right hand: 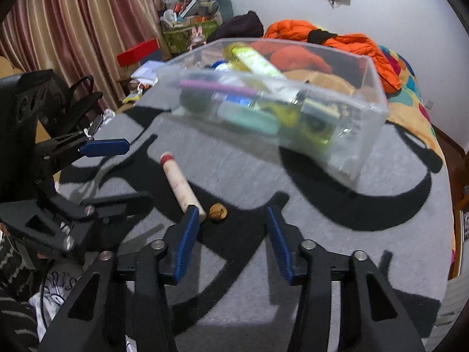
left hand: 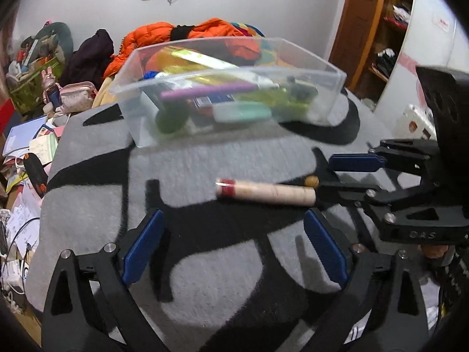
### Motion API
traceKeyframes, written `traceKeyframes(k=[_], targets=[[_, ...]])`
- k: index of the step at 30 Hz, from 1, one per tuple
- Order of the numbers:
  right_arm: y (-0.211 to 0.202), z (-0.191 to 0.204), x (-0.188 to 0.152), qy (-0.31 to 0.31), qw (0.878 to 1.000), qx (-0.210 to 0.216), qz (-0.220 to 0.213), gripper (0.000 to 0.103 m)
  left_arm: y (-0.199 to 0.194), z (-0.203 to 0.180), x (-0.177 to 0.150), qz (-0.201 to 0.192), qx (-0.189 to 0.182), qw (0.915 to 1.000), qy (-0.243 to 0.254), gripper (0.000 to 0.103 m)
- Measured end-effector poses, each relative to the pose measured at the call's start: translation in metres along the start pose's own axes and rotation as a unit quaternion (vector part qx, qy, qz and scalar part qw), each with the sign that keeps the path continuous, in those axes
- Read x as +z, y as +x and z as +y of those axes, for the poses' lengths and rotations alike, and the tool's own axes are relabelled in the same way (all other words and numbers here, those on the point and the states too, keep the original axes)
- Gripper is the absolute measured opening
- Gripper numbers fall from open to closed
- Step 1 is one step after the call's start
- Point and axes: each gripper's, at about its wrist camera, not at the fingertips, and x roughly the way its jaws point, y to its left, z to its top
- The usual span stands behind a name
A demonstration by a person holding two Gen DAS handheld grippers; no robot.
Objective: Organize objects
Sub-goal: 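Move the left gripper to the beige tube while the right moves to the brown ball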
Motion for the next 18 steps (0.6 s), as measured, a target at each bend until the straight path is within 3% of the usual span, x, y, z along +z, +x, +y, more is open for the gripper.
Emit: traceKeyframes(k=[2, 10, 18], targets=[[0.005, 0.004, -0.002, -0.007, 1.000, -0.008, 0.006, 0.026, 0.005, -0.004, 0.000, 0.008, 0.001, 1.0000, 0.006, 0.097], [0.009, 0.018, 0.001, -0.038, 0.999, -0.036, -0.005, 0.013, 0.021, -0.007, 0.008, 0.028, -0.001, 0.9996, 0.001, 0.097], [-0.001, -0.003, 0.003, 0.000, 0.999, -0.041, -0.019, 0.012, 0.026, -0.013, 0.017, 0.036, -0.028, 0.9989, 0.010, 0.097]])
